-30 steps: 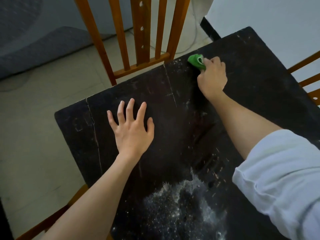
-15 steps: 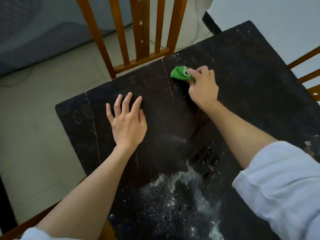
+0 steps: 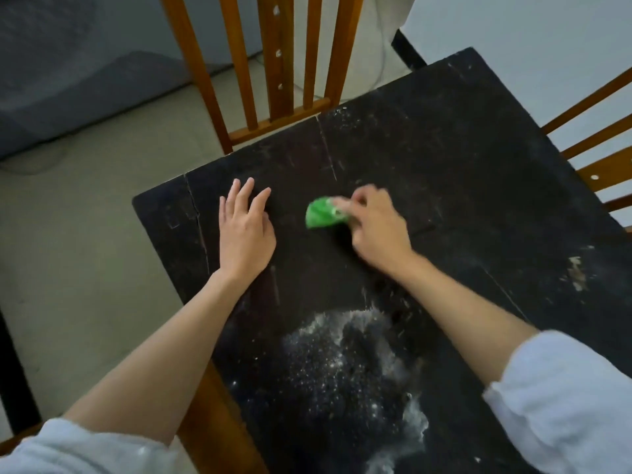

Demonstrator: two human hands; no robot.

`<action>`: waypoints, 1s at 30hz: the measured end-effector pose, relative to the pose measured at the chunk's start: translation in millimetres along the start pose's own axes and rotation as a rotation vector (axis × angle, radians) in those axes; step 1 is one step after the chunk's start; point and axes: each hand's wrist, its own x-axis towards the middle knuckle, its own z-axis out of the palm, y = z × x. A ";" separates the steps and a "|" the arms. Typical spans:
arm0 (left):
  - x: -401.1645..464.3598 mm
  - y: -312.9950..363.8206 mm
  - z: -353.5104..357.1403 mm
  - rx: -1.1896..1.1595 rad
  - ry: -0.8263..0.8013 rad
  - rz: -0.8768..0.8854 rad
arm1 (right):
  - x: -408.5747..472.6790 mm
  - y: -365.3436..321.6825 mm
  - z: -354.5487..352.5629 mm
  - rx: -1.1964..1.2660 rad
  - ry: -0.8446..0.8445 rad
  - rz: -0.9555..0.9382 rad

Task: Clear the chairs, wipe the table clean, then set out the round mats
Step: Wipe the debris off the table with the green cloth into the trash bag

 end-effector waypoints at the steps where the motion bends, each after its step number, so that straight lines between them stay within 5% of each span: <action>1: -6.7 -1.2 -4.3 0.020 0.043 0.030 | 13.3 5.0 0.8 -0.048 0.015 0.074; 3: -25.4 -3.4 -11.1 0.039 0.081 0.017 | 6.8 10.3 7.7 -0.064 0.008 0.158; 6: -51.1 -5.2 -11.1 0.041 0.029 -0.108 | -61.1 4.4 20.4 -0.055 -0.042 0.019; 11: -90.3 -12.9 -8.4 0.052 0.006 -0.215 | -159.3 -8.4 5.1 0.062 -0.320 -0.108; 17: -116.3 -34.0 -24.1 0.055 0.096 -0.461 | -41.6 -60.9 22.4 0.091 -0.049 0.005; 21: -124.4 -53.1 -34.0 -0.129 0.035 -0.586 | 24.4 -104.3 51.1 0.038 -0.077 0.059; 25: -124.9 -64.5 -44.0 -0.589 -0.001 -0.645 | -36.0 -114.3 58.8 -0.033 -0.145 -0.278; 30: -125.0 -74.8 -54.9 -0.875 -0.026 -0.685 | -141.4 -89.2 31.6 0.007 -0.473 -0.635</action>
